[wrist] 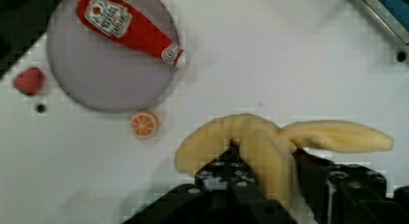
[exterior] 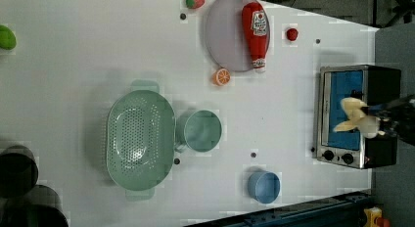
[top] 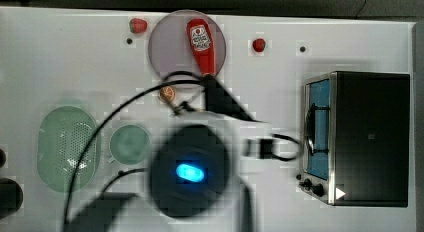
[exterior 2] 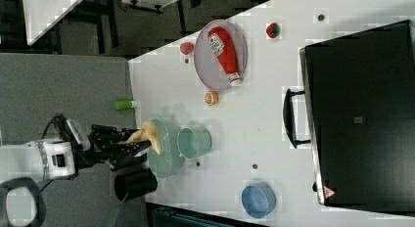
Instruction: Pick Banana and place it in mug.
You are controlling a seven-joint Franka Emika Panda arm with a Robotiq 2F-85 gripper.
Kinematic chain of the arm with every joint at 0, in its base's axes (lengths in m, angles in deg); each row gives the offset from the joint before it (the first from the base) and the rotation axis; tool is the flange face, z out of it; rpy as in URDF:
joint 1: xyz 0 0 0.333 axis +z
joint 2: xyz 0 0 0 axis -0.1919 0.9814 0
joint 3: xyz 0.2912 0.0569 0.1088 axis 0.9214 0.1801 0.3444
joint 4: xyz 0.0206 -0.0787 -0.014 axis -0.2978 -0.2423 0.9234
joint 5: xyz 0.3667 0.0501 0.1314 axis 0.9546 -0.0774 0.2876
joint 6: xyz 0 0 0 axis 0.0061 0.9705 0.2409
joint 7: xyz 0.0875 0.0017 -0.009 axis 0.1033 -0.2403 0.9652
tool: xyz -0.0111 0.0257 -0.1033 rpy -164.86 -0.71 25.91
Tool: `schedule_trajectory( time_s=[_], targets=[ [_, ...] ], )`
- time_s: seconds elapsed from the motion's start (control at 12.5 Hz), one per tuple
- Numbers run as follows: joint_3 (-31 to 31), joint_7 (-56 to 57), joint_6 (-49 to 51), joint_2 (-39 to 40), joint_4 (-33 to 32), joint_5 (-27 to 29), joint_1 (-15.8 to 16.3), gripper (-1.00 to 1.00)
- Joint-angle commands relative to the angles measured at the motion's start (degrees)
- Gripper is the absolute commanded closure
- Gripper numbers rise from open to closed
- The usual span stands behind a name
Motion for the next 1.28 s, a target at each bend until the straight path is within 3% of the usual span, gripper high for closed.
schedule_trajectory(
  time_s=[0.08, 0.4, 0.8, 1.28],
  targets=[
    [8.4, -11.0, 1.1, 2.1, -1.3, 2.5, 3.3, 0.32],
    [15.8, -19.9, -0.6, 4.7, -2.3, 8.6, 3.5, 0.32],
    [20.8, -30.4, -16.6, 11.0, -9.7, 8.8, 3.5, 0.32],
    [20.3, -31.7, -31.9, 23.3, -13.1, 6.0, 3.5, 0.32]
  ],
)
